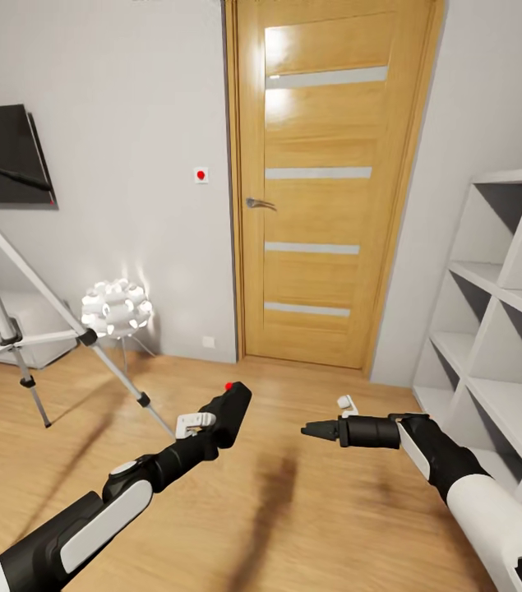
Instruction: Attach the digital camera to the camera tripod in the bedroom.
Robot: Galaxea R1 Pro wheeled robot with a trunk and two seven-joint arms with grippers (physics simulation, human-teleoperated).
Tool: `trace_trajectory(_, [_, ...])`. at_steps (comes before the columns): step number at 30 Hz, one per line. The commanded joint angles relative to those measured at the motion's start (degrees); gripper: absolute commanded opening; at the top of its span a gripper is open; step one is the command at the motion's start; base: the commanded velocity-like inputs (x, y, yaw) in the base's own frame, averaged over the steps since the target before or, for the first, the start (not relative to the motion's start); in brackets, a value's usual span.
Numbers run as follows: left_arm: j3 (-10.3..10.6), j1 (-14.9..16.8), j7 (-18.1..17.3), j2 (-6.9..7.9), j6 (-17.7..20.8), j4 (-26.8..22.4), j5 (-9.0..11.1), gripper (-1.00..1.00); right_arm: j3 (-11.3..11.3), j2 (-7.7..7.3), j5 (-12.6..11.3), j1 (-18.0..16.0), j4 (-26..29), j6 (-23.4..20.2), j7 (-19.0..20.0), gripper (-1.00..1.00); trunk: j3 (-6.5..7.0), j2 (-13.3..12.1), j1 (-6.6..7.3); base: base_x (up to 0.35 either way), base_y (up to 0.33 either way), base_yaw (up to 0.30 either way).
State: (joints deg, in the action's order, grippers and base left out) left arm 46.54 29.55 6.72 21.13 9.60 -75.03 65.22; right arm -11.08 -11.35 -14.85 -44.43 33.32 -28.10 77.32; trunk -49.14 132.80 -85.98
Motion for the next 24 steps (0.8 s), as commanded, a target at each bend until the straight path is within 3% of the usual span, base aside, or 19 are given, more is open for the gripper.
trace_trajectory(1, [0.0, 0.1, 0.4, 0.05, 0.1, -0.1, 0.5, -1.00, -0.3, -0.10, -0.5, 0.0, -0.1, -0.5, -0.3, 1.00, 0.12, -0.4, 0.24, 0.000, 0.000, 0.000])
trace_trajectory(10, [-1.8, 0.1, 0.7, 0.03, -0.1, 2.1, 1.7, -1.00, 0.5, -0.31, -0.4, 0.0, -1.4, -0.3, -8.9, 1.00, 1.74, -4.0, 2.21, 0.000, 0.000, 0.000])
trace_trajectory(13, [-4.9, 0.1, 0.8, -0.01, 0.0, 4.1, 3.5, -1.00, 1.1, -0.30, -0.3, 0.0, -1.5, -0.3, -14.0, 1.00, 2.27, -5.2, 2.87, 0.000, 0.000, 0.000])
trace_trajectory(15, [-8.9, 0.1, 0.8, -0.03, 0.8, 7.1, 6.6, -1.00, 1.5, -0.19, -0.3, 0.0, -1.5, -0.2, -20.9, 1.00, 2.63, -6.0, 3.31, 0.000, 0.000, 0.000])
trace_trajectory(16, [-10.0, 0.1, 0.8, -0.03, 1.2, 8.2, 7.6, -1.00, 1.6, -0.15, -0.3, 0.0, -1.4, -0.2, -23.2, 1.00, 2.81, -6.4, 3.53, 0.000, 0.000, 0.000])
trace_trajectory(19, [-11.3, 0.1, 0.8, -0.03, 1.9, 10.4, 9.1, -1.00, 1.6, -0.10, -0.3, 0.0, -1.4, -0.1, -27.2, 1.00, 3.35, -7.6, 4.19, 0.000, 0.000, 0.000])
trace_trajectory(24, [-11.8, 0.1, 0.8, -0.04, 2.1, 11.5, 9.9, -1.00, 1.7, -0.08, -0.3, 0.0, -1.2, -0.1, -29.2, 1.00, 4.25, -9.6, 5.29, 0.000, 0.000, 0.000])
